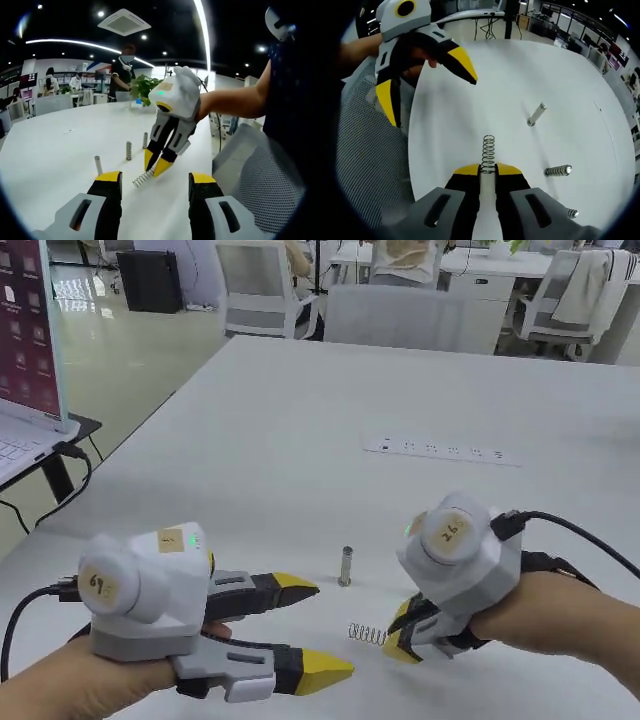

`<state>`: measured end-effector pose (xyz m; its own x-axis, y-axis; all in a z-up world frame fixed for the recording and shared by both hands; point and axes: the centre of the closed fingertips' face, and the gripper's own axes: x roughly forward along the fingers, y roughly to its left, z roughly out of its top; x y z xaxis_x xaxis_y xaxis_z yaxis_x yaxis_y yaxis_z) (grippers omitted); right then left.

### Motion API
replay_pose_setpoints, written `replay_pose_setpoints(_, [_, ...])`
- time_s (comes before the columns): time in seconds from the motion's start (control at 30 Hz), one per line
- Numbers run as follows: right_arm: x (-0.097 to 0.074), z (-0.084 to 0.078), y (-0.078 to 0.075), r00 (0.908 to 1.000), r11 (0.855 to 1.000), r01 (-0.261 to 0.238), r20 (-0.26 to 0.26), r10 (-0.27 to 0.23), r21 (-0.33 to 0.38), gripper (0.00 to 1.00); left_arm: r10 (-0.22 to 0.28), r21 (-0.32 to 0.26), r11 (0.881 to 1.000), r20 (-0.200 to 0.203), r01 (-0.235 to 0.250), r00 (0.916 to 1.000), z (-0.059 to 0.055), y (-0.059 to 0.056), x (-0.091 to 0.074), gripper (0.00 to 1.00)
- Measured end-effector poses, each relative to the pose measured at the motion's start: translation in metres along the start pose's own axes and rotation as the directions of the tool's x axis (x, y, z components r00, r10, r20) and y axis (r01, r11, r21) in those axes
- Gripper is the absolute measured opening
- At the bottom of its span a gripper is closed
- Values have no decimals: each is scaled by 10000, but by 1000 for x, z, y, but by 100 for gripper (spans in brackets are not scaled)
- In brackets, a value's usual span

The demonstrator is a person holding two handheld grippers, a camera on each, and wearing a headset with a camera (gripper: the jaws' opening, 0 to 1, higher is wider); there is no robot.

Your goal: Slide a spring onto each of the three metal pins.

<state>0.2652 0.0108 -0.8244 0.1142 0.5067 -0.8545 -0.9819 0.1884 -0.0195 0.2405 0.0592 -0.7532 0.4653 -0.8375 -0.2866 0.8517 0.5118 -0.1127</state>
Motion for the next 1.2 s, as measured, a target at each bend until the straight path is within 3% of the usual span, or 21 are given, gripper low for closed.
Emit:
replay_pose_setpoints(0.3, [-29, -4, 18, 9993, 9999, -95, 371, 96, -43, 8, -345, 88, 9994, -103, 346, 9994, -1, -7, 5, 47])
replay_pose_setpoints(0.5, [-43, -3, 21, 9989, 9999, -42, 476, 47, -114, 8, -529, 236, 9983, -257, 535, 9983, -2, -9, 8, 47])
replay_pose_setpoints(0.83, [-64, 13, 19, 9976, 9985, -104, 675, 140, -532, 8, -645, 757, 9949, -270, 663, 9976, 15, -6, 11, 45])
replay_pose_setpoints(1.2, [-70, 37, 20, 9952, 9945, -166, 945, 264, -1031, 8, -703, 1134, 9910, -159, 717, 9974, 32, -3, 17, 41])
